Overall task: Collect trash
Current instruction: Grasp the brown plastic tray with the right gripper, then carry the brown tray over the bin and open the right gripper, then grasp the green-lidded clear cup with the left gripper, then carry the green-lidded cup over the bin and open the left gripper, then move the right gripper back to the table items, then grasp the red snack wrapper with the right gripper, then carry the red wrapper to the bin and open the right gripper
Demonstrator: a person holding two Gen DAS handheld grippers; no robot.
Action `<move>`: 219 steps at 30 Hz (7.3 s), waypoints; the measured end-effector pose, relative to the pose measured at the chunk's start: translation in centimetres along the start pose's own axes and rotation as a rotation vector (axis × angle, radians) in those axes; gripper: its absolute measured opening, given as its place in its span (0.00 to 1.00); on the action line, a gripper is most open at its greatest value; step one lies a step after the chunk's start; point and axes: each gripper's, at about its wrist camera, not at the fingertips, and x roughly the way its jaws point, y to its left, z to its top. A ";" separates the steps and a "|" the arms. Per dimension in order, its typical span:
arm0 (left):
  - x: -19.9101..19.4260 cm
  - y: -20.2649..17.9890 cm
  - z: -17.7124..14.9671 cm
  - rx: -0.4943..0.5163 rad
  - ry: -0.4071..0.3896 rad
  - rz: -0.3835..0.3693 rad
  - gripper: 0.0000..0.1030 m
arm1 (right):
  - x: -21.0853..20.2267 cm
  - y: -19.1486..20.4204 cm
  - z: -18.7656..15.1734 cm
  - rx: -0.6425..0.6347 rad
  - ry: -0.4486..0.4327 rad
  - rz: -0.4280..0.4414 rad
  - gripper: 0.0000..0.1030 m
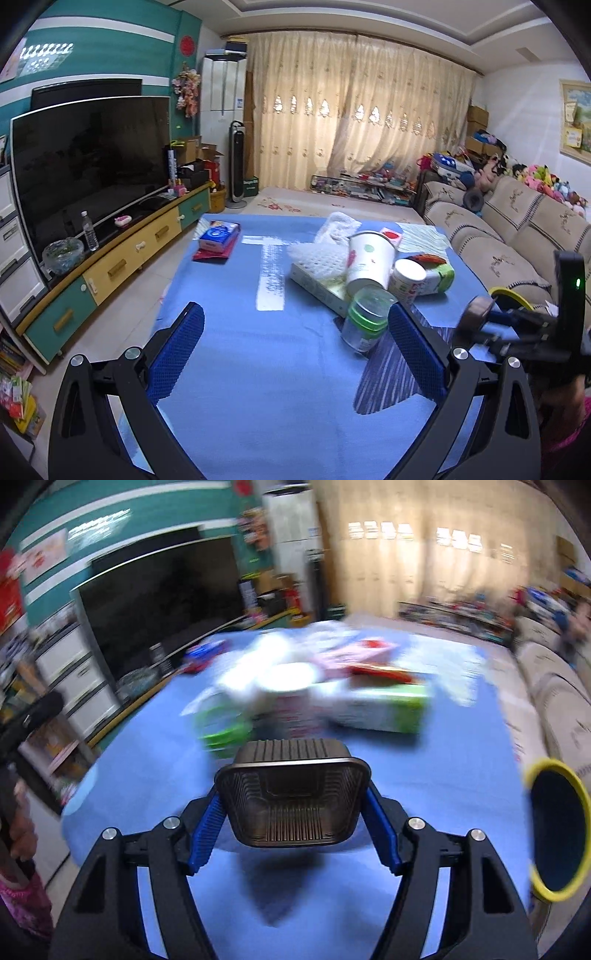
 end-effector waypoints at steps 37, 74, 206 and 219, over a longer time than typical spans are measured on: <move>12.3 -9.1 -0.9 0.113 0.205 -0.122 0.95 | -2.6 -25.3 -4.9 0.420 0.033 -0.618 0.76; 13.8 -9.7 -1.7 0.102 0.302 -0.195 0.55 | -4.0 -22.1 -5.2 0.391 0.006 -0.542 0.76; 7.5 -12.3 3.2 0.089 0.089 -0.280 0.88 | -6.7 -24.2 -1.7 0.393 -0.079 -0.515 0.07; 6.9 -15.9 3.3 0.149 0.096 -0.292 0.88 | -3.8 -28.5 -4.8 0.462 0.004 -0.579 0.15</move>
